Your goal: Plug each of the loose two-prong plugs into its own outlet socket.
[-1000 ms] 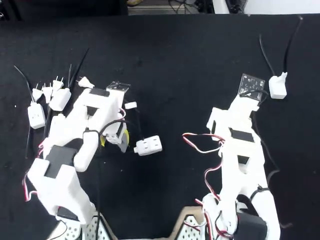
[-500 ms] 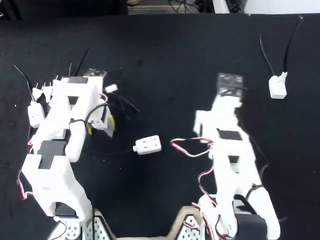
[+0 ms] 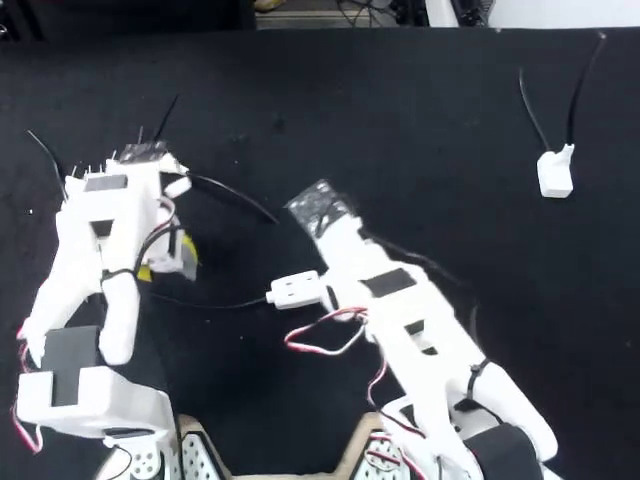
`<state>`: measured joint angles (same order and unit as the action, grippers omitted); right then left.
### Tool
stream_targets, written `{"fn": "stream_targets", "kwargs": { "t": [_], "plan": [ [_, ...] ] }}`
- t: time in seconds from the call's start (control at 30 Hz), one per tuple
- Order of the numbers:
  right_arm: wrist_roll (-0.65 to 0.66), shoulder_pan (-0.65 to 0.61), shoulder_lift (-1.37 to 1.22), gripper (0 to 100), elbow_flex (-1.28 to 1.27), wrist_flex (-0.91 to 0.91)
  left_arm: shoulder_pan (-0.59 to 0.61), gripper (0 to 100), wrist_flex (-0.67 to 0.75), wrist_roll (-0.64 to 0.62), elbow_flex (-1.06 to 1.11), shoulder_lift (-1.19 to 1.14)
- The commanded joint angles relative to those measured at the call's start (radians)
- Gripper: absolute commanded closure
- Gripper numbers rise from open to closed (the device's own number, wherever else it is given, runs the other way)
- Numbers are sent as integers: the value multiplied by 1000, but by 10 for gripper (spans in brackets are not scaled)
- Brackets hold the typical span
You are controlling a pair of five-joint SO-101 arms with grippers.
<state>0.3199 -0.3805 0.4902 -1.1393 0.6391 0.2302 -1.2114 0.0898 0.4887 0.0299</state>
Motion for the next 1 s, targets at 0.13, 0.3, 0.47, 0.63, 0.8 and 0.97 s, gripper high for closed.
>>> {"fn": "stream_targets", "kwargs": {
  "t": [0.13, 0.3, 0.47, 0.63, 0.8, 0.97],
  "plan": [
    [94, -117, 38, 969, -16, 48, 38, 762, 107, -20, 131, 184],
    [84, -114, 38, 969, -22, -26, -8, 762, 272, -95, 334, 321],
    [5, -114, 48, 969, -25, -44, 2, 762, 327, -97, 407, 404],
    [-29, -121, 136, 969, 71, 180, 2, 762, 327, -138, 423, 437],
    [48, -221, 199, 969, 47, 272, 4, 762, 328, -176, 420, 431],
    [63, -414, 197, 969, -21, 233, 113, 762, 325, -175, 398, 440]
  ]
}}
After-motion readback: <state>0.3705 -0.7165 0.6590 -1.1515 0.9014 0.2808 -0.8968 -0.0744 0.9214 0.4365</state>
